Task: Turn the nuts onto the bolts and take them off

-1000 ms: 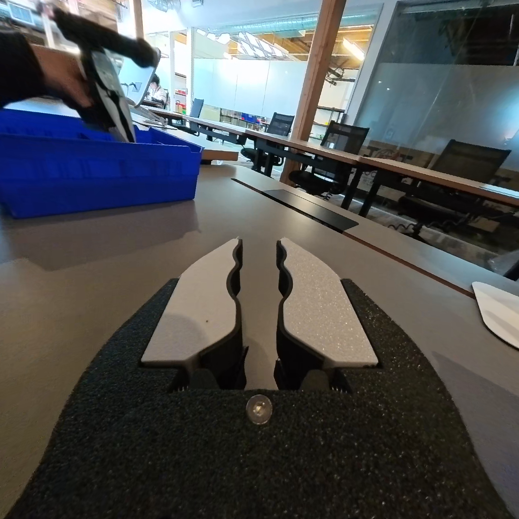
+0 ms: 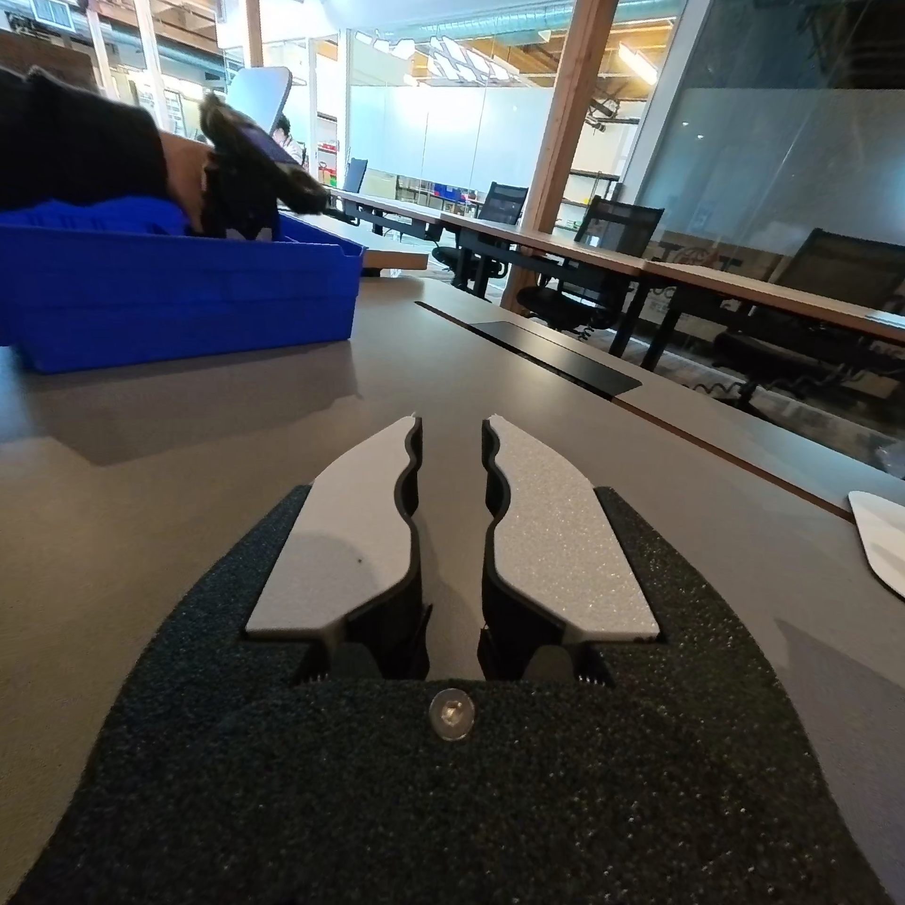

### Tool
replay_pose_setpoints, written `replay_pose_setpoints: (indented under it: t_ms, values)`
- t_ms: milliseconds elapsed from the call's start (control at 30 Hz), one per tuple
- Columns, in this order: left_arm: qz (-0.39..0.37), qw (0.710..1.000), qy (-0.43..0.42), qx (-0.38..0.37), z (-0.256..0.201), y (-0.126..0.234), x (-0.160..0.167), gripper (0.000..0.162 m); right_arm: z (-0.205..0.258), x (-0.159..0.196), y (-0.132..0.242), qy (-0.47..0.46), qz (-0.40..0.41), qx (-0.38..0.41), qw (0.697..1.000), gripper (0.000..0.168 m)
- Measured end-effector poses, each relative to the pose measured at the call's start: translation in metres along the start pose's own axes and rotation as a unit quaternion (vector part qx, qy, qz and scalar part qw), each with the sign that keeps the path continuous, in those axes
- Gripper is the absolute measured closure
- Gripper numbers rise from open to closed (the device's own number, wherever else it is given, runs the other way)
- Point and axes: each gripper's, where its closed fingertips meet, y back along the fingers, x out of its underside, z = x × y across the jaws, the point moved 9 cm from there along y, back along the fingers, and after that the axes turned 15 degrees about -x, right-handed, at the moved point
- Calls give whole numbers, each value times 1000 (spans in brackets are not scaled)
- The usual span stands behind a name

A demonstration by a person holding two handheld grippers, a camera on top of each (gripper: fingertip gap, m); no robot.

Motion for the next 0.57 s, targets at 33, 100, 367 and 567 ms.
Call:
replay_pose_setpoints:
  t_ms: [33, 100, 367, 567]
  values:
    - [-8, 1000, 4, -18, 0, 2, 0, 152, 0, 0, 0, 0, 0, 0, 1000, 146]
    - [-27, 997, 28, -63, 0, 13, 0, 153, 0, 0, 0, -1, -1, 1, 1000, 146]
    - [-253, 921, 140, -261, -56, 163, 3, 153, -1, -2, 3, -5, -12, 3, 1000, 146]
    - [-338, 895, 192, -217, -146, 205, -41, 153, -2, -1, 4, -14, -18, 3, 1000, 145]
